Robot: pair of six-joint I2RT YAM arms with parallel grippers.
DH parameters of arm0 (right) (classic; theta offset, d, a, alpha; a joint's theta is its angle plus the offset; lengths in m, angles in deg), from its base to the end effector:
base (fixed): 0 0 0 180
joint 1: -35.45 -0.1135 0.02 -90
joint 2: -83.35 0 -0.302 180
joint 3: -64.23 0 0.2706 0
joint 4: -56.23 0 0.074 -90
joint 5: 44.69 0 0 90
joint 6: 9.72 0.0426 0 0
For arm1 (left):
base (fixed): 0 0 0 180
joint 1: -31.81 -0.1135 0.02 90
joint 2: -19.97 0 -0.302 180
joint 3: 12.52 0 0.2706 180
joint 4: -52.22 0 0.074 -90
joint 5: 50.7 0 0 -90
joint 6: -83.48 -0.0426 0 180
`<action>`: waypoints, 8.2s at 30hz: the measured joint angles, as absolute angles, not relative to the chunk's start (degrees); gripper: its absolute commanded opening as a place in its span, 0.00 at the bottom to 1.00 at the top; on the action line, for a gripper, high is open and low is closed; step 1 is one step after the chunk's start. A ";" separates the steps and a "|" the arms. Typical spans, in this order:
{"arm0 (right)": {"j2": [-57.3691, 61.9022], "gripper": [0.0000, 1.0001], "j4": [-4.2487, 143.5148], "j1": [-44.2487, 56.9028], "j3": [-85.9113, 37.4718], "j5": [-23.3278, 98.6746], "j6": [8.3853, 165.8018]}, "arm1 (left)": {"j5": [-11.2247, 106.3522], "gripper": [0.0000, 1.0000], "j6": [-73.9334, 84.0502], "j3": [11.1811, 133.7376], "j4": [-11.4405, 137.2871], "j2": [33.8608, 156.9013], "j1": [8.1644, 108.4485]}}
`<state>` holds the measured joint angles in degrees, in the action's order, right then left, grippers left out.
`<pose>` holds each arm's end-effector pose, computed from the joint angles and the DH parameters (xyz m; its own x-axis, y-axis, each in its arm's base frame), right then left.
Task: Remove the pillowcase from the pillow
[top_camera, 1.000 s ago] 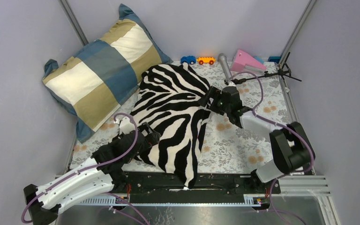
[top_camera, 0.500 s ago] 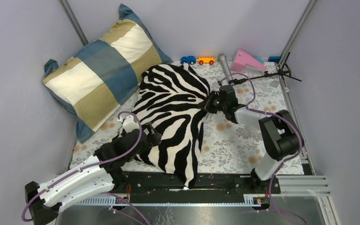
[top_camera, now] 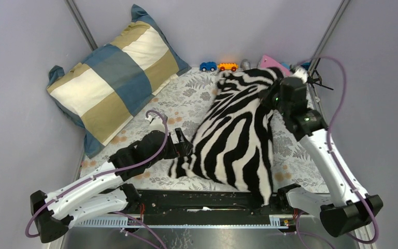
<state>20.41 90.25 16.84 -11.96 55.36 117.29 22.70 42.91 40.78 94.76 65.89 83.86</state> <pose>0.2435 0.0741 0.4033 -0.3644 0.5027 -0.7839 0.0749 0.8549 0.5134 0.1155 -0.1283 0.2991 -0.6952 -0.2922 -0.6567 0.1291 0.8480 -0.5140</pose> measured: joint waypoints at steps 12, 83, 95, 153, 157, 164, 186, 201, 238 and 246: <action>-1.86 0.65 99.19 0.76 -50.17 48.56 109.75 | 22.11 0.99 44.50 41.24 94.17 67.02 83.86; 9.02 0.99 71.30 10.90 0.91 30.20 107.98 | 32.34 0.97 53.73 33.26 107.35 55.22 55.38; -12.66 0.90 77.33 12.58 -19.65 37.35 99.76 | 32.87 0.97 60.20 30.22 109.04 58.21 55.36; 25.52 1.00 95.30 -6.30 2.77 64.95 105.84 | 46.42 0.94 30.49 60.95 79.55 98.85 69.13; 30.79 1.00 97.07 -6.28 4.94 73.15 107.63 | 50.50 0.92 28.99 60.52 79.18 100.11 75.05; 45.57 1.00 99.60 -6.28 7.62 83.92 109.60 | 54.15 0.72 29.34 62.03 75.64 107.63 80.54; 49.72 0.98 98.03 -6.28 21.13 73.76 120.62 | 57.08 0.00 33.97 50.66 70.70 101.62 71.97; 44.32 0.92 84.04 -6.28 28.52 57.35 130.60 | 44.97 0.00 34.30 40.96 82.26 79.02 65.02; 21.85 0.94 63.06 6.00 19.40 54.29 127.61 | 45.80 0.58 27.65 43.75 88.73 77.29 72.23; 28.83 0.91 62.67 6.00 21.44 49.72 124.46 | 40.54 0.64 24.66 56.17 89.54 85.21 79.33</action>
